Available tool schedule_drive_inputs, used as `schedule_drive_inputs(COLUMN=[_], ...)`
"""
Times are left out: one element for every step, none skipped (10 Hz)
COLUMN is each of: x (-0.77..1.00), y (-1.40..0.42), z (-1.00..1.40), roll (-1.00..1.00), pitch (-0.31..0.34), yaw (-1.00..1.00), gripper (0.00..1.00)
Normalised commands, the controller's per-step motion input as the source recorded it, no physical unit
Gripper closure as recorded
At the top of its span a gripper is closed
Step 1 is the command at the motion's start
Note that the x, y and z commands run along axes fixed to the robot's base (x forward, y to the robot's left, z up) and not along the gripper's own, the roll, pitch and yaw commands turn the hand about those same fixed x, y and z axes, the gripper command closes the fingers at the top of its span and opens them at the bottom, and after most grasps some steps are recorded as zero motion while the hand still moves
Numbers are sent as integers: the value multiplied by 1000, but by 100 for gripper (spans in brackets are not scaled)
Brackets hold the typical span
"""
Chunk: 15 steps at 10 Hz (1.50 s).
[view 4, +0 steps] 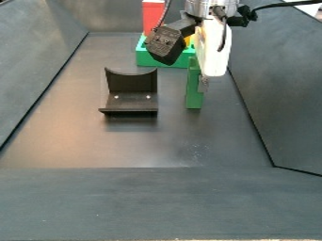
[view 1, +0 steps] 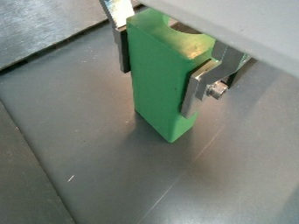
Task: Pick up the arch object. Move up. Rotate the arch object. Move to above the board. Insert the arch object.
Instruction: Move to above the board.
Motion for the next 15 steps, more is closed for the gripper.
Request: schedule_drive_inputs(x=[28,23,14,12,13,11,8,8,8,10,12,12,11,13,15], y=[-36,-36,-33,-31,-31,-30,-29,-28,-27,-27,-26,-26,-26,-24,-24], z=[1000,1000,1000,1000,1000,1000,1000,1000,1000,1000,1000,1000,1000,1000,1000], roll=[105,105,104,100,92,87,88,89,90,93,95,99,101,102,102], pitch=[-161,-146,-96,-41,7,44,56,65,69,83,92,98,98,100,101], yaw=[-135,-133,-113,-87,-63,-40,-28,-14,-9,-2,3,8,10,13,15], gripper=[100,100,100,100,100,100,100,100,100,100,100,100,100,100,100])
